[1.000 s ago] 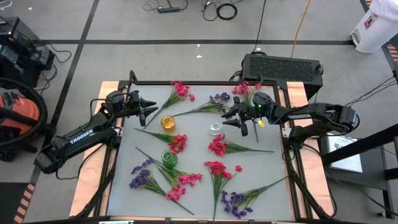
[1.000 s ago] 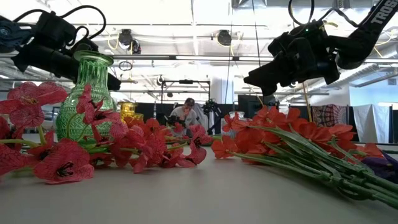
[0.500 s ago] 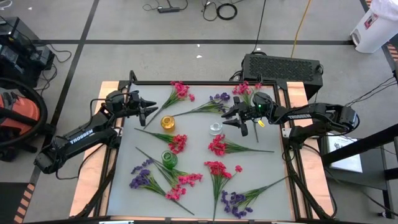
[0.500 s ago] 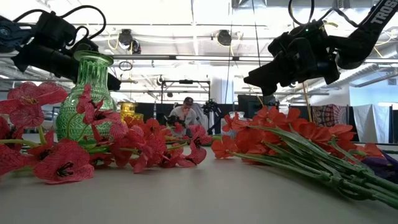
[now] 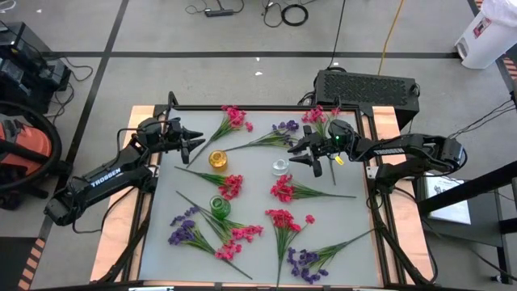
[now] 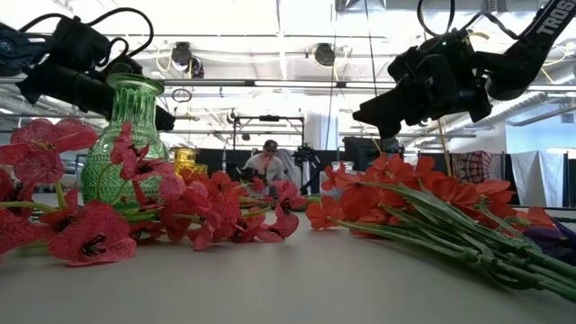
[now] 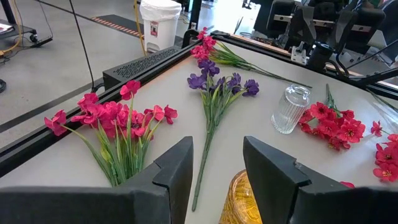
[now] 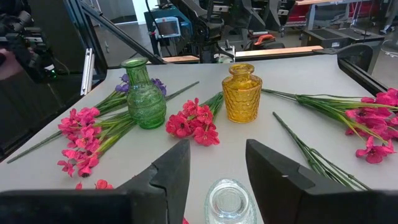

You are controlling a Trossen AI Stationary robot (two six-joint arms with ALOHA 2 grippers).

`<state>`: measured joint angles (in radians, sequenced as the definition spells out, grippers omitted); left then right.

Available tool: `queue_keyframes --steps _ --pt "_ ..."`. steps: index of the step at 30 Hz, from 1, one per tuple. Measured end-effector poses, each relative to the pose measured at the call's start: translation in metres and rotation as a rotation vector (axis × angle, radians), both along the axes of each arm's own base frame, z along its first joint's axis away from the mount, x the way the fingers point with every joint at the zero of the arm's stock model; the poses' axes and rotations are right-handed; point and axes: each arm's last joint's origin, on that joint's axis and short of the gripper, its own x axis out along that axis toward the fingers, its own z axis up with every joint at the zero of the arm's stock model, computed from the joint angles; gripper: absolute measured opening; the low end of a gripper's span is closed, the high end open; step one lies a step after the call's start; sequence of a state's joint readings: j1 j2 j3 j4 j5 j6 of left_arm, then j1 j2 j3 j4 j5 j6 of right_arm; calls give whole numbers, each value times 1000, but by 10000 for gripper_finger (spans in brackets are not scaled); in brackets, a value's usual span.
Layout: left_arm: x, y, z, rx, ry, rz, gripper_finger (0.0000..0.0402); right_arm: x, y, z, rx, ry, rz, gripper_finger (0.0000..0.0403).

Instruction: Sort flowers into vase by color

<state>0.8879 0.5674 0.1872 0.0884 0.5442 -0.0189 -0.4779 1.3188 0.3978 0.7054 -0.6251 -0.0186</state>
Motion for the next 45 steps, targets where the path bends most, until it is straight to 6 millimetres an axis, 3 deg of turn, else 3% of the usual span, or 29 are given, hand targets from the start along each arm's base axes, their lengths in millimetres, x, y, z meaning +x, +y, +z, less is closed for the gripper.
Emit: queue_keyframes --steps 20,27,35,45 --pt "1 1 6 50 -47 1 148 0 0 0 0 0 0 148" --pt "2 2 18 -104 -211 22 148 0 0 0 0 0 0 148" --pt "8 -12 41 -200 -398 -301 148 0 0 0 0 0 0 148" --pt "25 -43 66 -219 -459 -596 148 0 0 0 0 0 0 148"
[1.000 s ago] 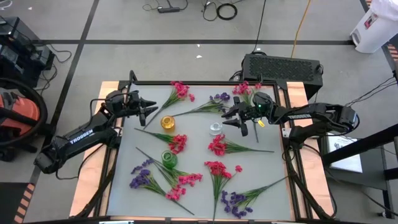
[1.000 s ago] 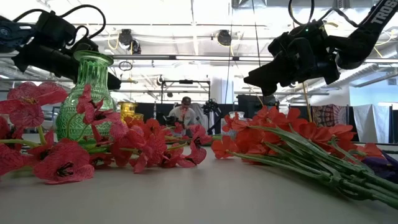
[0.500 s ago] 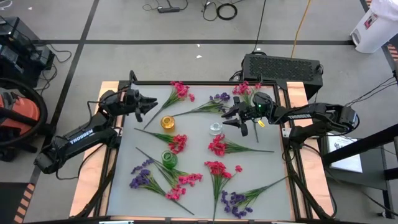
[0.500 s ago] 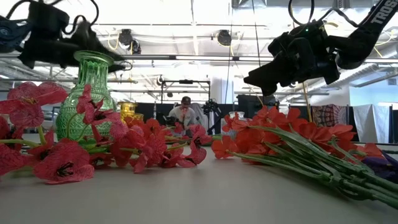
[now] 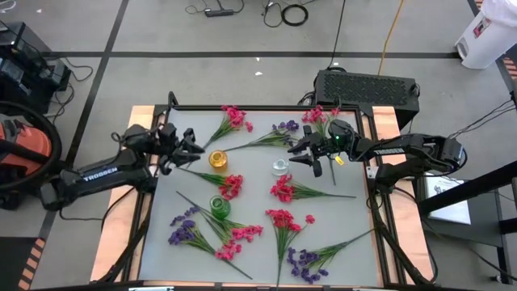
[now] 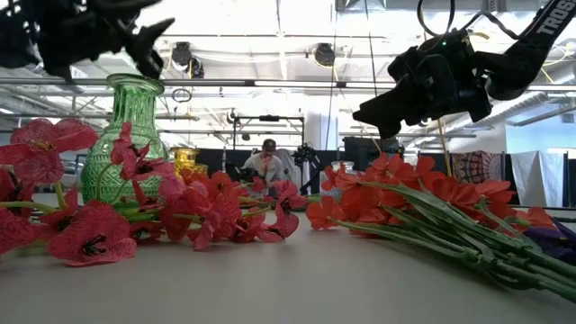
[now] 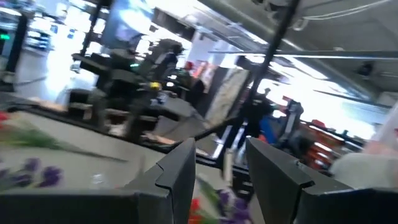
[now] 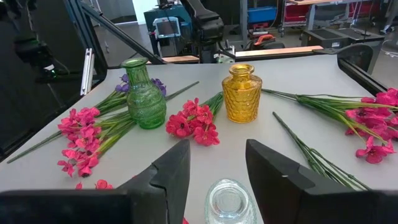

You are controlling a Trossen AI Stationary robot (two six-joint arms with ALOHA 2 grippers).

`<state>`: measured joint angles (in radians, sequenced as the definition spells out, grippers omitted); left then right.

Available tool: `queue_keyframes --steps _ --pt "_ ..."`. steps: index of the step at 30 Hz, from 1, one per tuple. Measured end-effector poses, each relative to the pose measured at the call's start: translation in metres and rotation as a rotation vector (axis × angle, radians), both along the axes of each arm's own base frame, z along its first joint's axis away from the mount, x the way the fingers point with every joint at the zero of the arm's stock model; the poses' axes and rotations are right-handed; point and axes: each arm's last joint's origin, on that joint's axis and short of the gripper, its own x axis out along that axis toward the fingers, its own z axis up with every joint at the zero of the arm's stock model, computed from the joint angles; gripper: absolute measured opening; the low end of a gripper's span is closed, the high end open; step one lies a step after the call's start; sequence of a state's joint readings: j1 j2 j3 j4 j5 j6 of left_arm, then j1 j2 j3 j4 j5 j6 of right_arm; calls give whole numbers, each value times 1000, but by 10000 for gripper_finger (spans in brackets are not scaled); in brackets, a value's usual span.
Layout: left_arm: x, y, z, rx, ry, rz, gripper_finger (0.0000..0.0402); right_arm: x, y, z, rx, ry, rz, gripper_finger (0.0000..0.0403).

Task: Sort flowers into vase by color
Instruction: Put the bottom left violet flowers into the yellow vase

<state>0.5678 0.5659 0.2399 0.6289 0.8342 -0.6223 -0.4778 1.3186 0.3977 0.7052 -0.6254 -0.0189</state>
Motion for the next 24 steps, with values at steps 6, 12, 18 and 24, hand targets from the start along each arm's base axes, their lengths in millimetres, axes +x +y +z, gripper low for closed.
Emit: queue_keyframes --steps 6,12,18,24 --pt "12 -21 25 42 -8 -34 148 0 0 0 0 0 0 148" --pt "21 -43 43 87 211 46 148 0 0 0 0 0 0 148" --pt "34 -70 62 115 326 32 148 0 0 0 0 0 0 148" --pt "50 -107 84 139 328 -87 148 0 0 0 0 0 0 148"
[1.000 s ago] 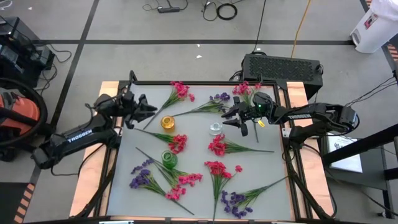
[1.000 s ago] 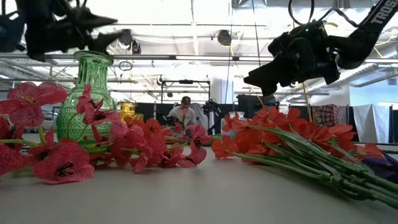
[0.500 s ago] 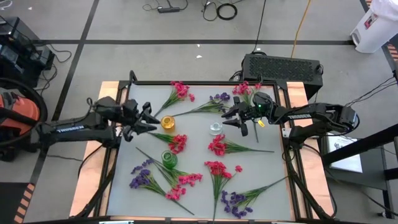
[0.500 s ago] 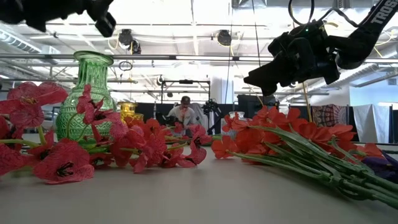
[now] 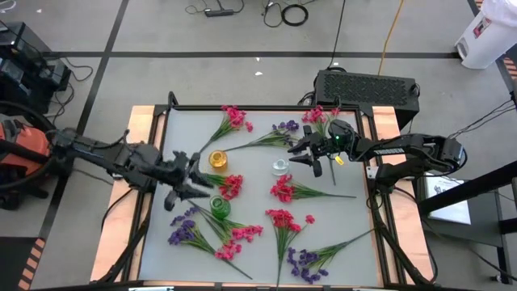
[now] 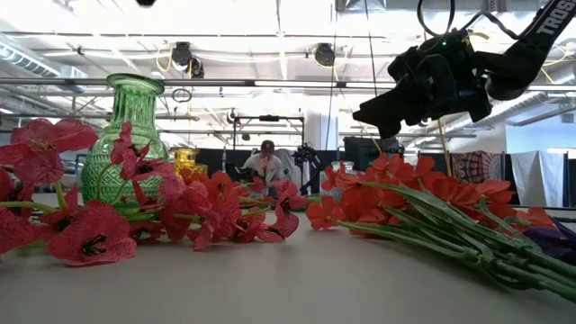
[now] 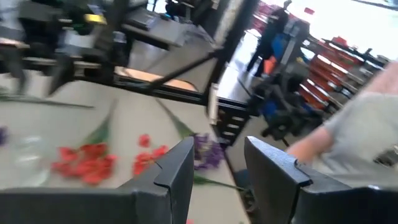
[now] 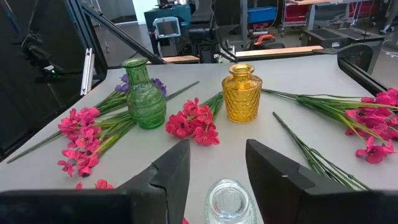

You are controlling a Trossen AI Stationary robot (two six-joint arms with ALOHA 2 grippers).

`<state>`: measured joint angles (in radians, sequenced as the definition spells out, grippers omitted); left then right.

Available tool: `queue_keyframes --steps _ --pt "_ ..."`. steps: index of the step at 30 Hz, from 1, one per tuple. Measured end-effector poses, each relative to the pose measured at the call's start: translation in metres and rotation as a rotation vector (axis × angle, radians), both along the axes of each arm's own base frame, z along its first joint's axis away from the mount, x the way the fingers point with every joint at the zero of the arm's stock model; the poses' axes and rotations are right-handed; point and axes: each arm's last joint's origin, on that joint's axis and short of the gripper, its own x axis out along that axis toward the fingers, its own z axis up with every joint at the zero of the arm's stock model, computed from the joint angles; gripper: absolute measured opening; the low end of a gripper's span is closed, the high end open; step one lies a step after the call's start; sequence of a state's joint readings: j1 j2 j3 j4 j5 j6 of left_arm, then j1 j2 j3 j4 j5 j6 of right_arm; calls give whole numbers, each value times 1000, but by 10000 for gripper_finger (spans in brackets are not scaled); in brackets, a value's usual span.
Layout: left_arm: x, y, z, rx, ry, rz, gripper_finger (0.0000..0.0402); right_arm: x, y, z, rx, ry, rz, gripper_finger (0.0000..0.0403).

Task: Sort flowers into vase by color
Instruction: Put the bottom left violet flowers into the yellow vase

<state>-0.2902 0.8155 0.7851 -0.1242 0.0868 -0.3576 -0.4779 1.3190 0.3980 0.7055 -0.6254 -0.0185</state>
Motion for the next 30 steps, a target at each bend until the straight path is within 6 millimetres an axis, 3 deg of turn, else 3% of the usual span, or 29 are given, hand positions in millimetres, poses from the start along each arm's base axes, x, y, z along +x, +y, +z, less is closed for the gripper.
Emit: queue_keyframes --steps 4,9,16,24,30 --pt "10 -26 9 42 52 -36 148 0 0 0 0 0 0 148" --pt "19 -55 8 150 192 -24 148 0 0 0 0 0 0 148" --pt "28 -95 7 176 239 -88 148 0 0 0 0 0 0 148" --pt "40 -131 -23 236 346 -125 148 0 0 0 -1 0 0 148" --pt "49 -141 -51 327 460 -129 148 0 0 0 0 0 0 148"
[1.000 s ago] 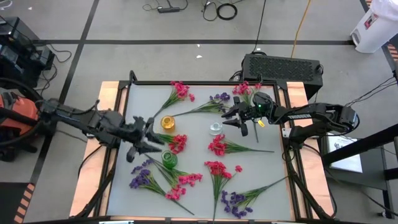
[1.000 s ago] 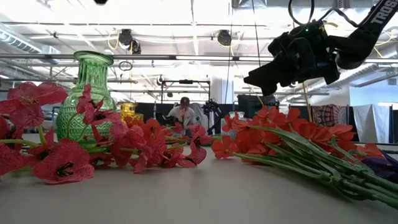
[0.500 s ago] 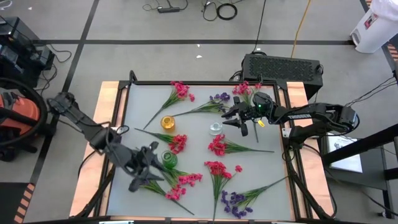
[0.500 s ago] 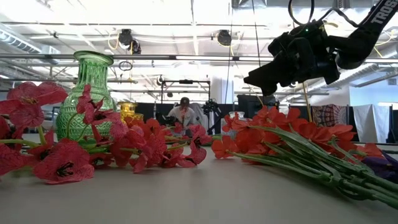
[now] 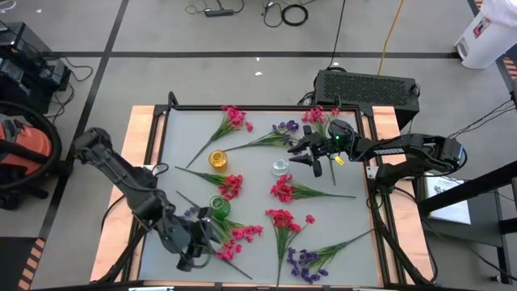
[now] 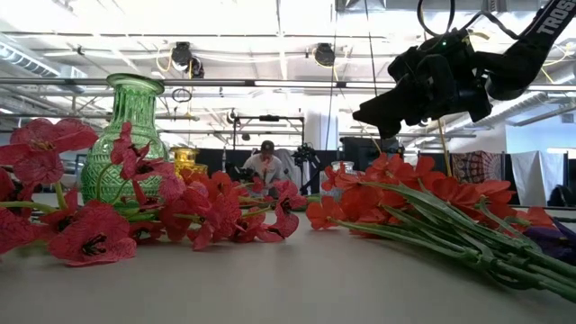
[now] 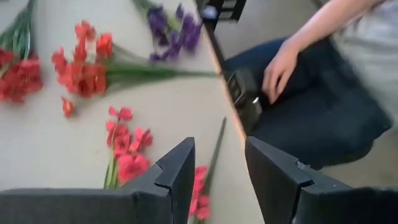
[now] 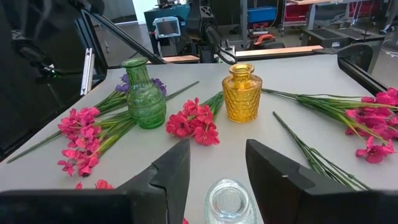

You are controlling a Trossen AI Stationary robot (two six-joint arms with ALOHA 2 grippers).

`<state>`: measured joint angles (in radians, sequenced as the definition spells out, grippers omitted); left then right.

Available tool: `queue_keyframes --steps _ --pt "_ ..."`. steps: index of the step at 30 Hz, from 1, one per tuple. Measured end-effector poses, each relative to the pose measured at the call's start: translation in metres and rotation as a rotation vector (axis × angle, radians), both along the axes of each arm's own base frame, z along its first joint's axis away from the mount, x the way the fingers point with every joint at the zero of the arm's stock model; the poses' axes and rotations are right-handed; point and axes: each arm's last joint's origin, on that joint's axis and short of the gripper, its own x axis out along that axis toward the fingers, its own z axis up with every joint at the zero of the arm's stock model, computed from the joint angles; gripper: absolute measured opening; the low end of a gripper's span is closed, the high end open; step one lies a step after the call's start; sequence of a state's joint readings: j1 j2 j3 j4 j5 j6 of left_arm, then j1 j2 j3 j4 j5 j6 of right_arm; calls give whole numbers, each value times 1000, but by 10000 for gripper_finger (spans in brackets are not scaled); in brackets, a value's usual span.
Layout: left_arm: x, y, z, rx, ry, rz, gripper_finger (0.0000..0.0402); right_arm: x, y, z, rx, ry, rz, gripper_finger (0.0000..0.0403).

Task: Sort flowers into vase by color
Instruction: Put the bottom left violet flowers into the yellow vase

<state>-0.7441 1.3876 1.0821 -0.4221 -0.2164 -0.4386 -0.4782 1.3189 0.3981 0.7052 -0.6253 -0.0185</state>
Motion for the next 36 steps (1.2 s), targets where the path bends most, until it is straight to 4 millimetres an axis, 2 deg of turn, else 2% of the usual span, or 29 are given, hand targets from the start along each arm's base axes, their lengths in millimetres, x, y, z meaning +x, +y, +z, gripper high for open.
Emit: queue_keyframes --steps 13,26,36 --pt "9 -10 -34 96 140 -24 148 0 0 0 0 0 0 148" --pt "16 -20 -84 154 383 -27 148 0 0 0 0 0 0 148" --pt "11 -17 -93 179 497 20 148 0 0 0 0 0 0 148"
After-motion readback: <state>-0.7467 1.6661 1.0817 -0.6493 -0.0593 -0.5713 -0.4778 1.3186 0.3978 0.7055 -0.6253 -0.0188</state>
